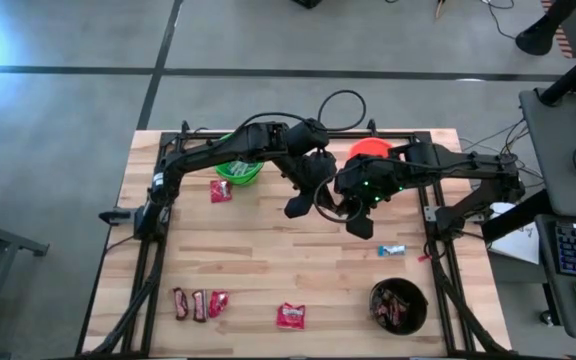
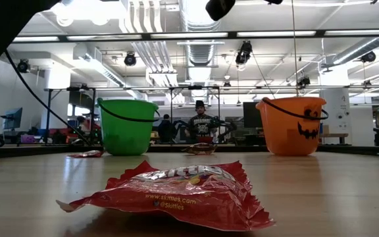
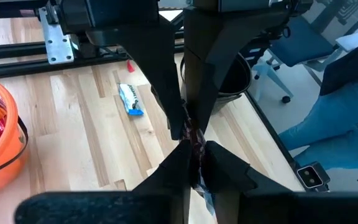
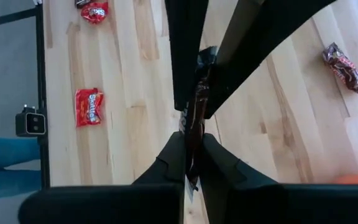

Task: Sort candy
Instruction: Put the brown candy into the black bucket

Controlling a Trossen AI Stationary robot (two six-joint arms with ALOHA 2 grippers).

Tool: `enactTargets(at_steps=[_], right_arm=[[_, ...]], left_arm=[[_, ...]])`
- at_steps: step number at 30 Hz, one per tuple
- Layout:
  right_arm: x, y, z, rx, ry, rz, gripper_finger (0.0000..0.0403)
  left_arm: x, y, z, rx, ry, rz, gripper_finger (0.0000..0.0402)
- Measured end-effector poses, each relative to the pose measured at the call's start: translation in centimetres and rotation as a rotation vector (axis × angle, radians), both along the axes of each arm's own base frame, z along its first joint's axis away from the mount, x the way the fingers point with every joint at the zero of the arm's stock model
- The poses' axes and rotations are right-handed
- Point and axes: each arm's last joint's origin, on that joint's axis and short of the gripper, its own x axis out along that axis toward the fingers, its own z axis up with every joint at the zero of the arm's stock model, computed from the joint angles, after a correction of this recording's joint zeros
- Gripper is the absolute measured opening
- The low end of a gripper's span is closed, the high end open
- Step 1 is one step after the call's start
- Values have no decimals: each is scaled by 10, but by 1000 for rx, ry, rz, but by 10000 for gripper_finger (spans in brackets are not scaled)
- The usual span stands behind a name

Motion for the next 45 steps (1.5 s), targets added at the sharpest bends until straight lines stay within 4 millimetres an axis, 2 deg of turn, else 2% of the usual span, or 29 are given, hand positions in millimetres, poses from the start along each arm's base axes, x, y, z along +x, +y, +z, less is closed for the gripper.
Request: enactTargets(at_steps=[9,16,30,45], right_arm=[[-10,0,0,8,62,-17,13],[-33,12,0,58,193,-61,13],[-65,86,4,161,261,-95,13],[-103,157,-4,241,312,-297,13]], left_arm=[[-7,-1,1,-20,53,15,99],[-13,0,-3,-28,124,19,151],[-18,3,-7,58,179,39,160],[-24,4,-12,77,242,4,160]])
